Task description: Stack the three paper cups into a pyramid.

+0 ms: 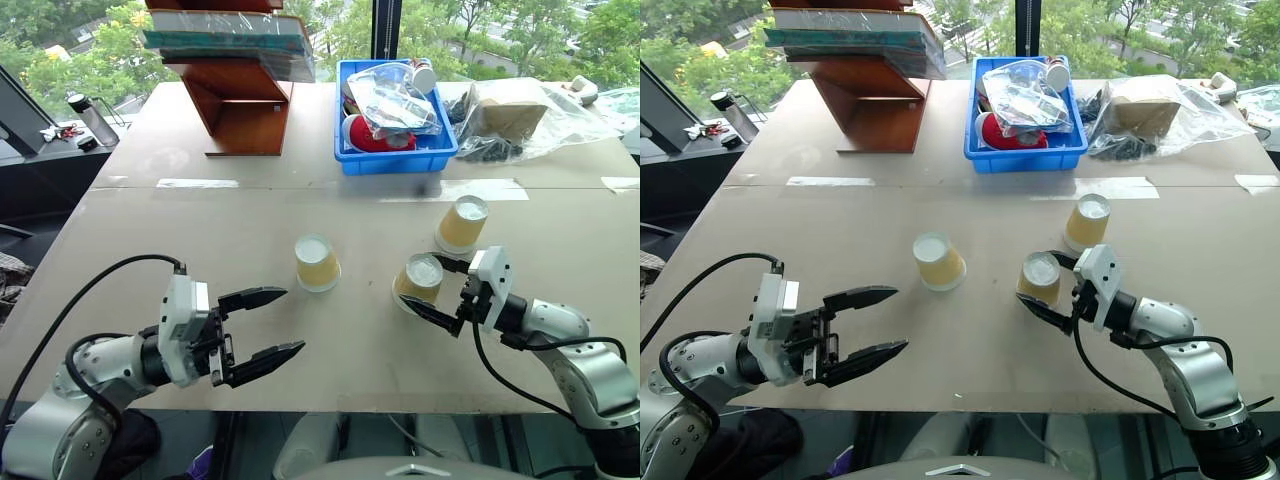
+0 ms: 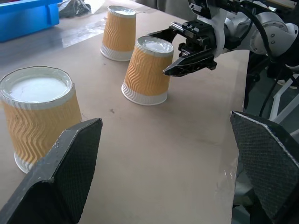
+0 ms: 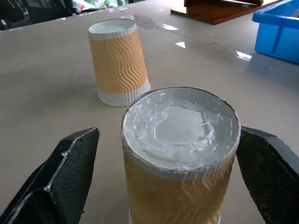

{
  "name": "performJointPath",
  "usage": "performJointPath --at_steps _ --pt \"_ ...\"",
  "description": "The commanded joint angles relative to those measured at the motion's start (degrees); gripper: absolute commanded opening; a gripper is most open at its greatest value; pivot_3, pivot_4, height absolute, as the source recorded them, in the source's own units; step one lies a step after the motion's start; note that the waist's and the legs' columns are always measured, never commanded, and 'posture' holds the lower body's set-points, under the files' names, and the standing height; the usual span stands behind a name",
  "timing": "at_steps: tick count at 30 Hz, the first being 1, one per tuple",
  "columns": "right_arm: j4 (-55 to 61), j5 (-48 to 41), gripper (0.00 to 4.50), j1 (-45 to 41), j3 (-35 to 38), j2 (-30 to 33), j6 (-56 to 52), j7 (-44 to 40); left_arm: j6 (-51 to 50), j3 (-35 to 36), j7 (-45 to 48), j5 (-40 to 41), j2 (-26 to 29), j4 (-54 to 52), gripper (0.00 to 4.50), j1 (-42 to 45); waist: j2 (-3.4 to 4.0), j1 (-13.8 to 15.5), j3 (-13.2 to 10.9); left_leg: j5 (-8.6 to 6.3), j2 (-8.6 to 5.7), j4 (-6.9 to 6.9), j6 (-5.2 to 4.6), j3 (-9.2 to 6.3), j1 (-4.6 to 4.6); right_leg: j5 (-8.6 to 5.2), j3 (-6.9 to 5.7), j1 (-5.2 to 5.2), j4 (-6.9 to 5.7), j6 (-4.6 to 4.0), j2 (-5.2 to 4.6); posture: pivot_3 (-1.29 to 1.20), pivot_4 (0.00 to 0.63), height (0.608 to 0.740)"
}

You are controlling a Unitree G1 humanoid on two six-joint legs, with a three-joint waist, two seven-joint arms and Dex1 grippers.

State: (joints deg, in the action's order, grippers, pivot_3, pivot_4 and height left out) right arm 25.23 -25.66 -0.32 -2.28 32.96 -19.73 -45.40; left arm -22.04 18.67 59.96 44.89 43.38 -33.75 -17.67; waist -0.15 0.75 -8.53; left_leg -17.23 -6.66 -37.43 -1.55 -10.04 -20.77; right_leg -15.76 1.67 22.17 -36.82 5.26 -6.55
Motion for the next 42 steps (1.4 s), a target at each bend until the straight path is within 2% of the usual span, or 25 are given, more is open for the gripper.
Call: performJointPath --at_steps 1,5,11,18,30,33,34,35,42 --pt "5.6 -4.5 4.48 2.0 5.9 3.2 1.3 -3.8 1.4 0.8 -2.1 -2.6 -0.4 3.2 4.50 2.9 0.00 0.1 0.0 0.00 0.00 0.00 0.00 -0.01 0.00 0.00 -0.01 0.00 0.00 0.00 0.00 0.00 0.150 0.740" --pt "10.0 -8.3 4.48 7.2 12.3 5.6 3.9 -7.5 2.8 -2.6 -2.7 -7.6 -0.3 9.0 4.50 8.1 -0.03 0.1 0.0 0.00 -0.01 0.00 0.00 -0.05 -0.03 0.00 -0.06 -0.02 -0.01 0.00 -0.01 0.00 0.150 0.740" --pt "14.3 -14.3 4.48 13.1 19.5 7.0 4.4 -9.6 3.7 -9.7 -3.5 -12.9 -2.8 17.4 4.50 18.6 -0.10 0.0 0.0 0.00 -0.02 -0.02 0.00 -0.04 0.00 0.01 -0.04 -0.02 -0.02 0.02 0.00 0.00 0.150 0.740" --pt "18.9 -17.5 4.48 20.1 24.3 8.0 3.5 -9.4 4.6 -15.5 -3.3 -17.6 -5.8 26.4 4.50 30.0 -0.19 0.2 0.1 0.00 -0.03 -0.06 0.00 -0.08 -0.04 0.01 -0.10 -0.02 -0.05 0.02 -0.02 0.00 0.150 0.740" --pt "19.2 -14.5 4.48 27.8 26.4 5.3 8.4 -9.8 7.0 -18.9 0.0 -20.4 -8.1 33.2 4.50 36.5 -0.26 0.0 0.1 0.00 -0.04 -0.14 0.00 -0.05 -0.03 0.01 -0.06 -0.02 -0.11 0.02 -0.02 0.00 0.150 0.740" --pt "18.9 -13.9 4.50 28.8 26.4 4.9 9.5 -9.9 7.3 -19.1 0.4 -20.8 -8.3 33.9 3.71 37.0 -0.26 -0.1 0.1 0.00 -0.04 -0.15 0.00 -0.05 -0.02 0.01 -0.06 -0.02 -0.14 0.03 -0.01 0.00 0.150 0.740" --pt "18.9 -13.8 4.50 29.1 26.3 4.8 9.7 -10.0 7.4 -19.1 0.5 -20.9 -8.4 33.9 3.16 37.1 -0.26 -0.1 0.1 0.01 -0.04 -0.15 0.00 -0.06 -0.02 0.01 -0.06 -0.02 -0.15 0.02 -0.01 0.00 0.150 0.740" --pt "18.8 -13.7 4.50 29.3 26.3 4.8 9.9 -10.0 7.6 -19.1 0.6 -20.9 -8.5 33.9 2.81 37.1 -0.26 -0.1 0.1 0.01 -0.04 -0.16 0.00 -0.06 -0.02 0.01 -0.06 -0.02 -0.15 0.02 -0.01 0.00 0.150 0.740" --pt "18.3 -13.3 4.50 30.3 26.2 4.7 11.0 -10.1 6.9 -18.2 2.4 -19.2 -8.6 31.5 2.81 36.7 -0.26 -0.1 0.1 0.01 -0.04 -0.19 0.00 -0.06 -0.03 0.01 -0.06 -0.02 -0.16 0.03 -0.01 0.00 0.150 0.740"
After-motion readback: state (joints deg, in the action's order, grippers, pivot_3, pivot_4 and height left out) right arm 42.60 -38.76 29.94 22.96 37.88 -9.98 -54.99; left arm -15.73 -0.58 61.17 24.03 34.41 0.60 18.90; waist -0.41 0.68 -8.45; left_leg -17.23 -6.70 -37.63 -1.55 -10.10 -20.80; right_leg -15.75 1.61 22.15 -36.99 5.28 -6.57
